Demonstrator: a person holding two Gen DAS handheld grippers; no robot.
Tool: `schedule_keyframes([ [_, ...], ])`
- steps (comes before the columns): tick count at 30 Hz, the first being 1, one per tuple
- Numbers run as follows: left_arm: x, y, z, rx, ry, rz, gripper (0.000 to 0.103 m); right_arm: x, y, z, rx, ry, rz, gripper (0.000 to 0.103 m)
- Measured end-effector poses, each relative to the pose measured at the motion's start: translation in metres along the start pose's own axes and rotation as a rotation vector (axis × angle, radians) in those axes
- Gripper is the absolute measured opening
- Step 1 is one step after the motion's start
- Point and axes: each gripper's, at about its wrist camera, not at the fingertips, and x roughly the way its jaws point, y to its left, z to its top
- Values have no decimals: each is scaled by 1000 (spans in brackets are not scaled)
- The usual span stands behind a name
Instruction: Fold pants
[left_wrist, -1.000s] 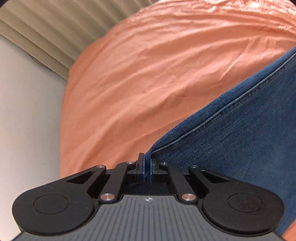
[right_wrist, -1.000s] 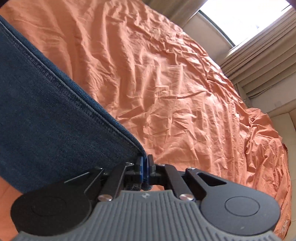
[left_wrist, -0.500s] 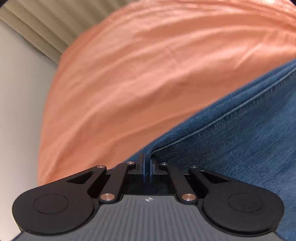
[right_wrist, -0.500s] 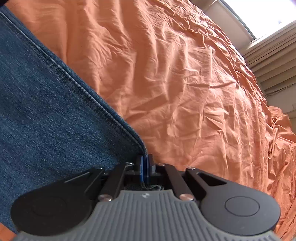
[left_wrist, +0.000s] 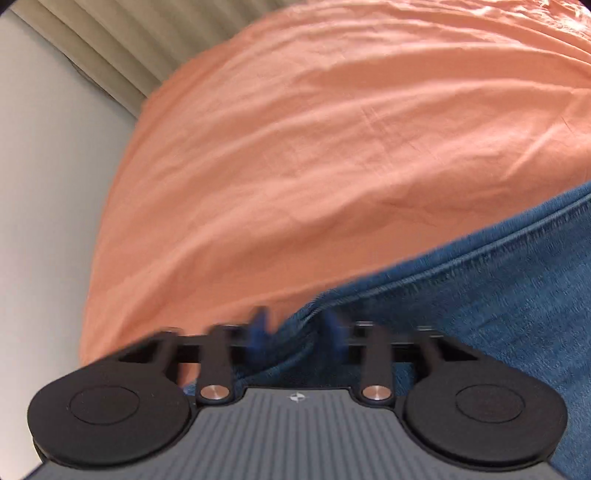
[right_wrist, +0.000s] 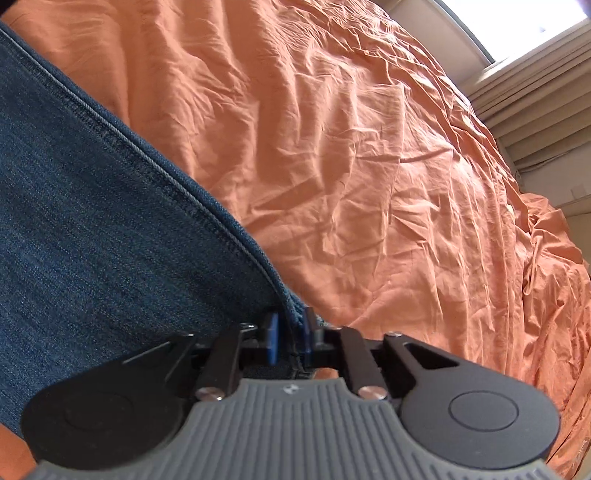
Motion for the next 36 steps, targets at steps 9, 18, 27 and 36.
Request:
schedule_keyframes([
  [9,-97,74,-40,-337,-112,-126,81,-96,15,-10,408,-135,247,52],
  [18,-117,169,-164,-754,-138,-142,75,-143,148,-31,658,-328,518,52],
  [27,-65,209,-191,-802,-138,-211,81,-125,198,-7,650,-432,616,52],
  [36,20,196,-176,-777,-8,-320,87,-99,191,18,670,-487,556,52],
])
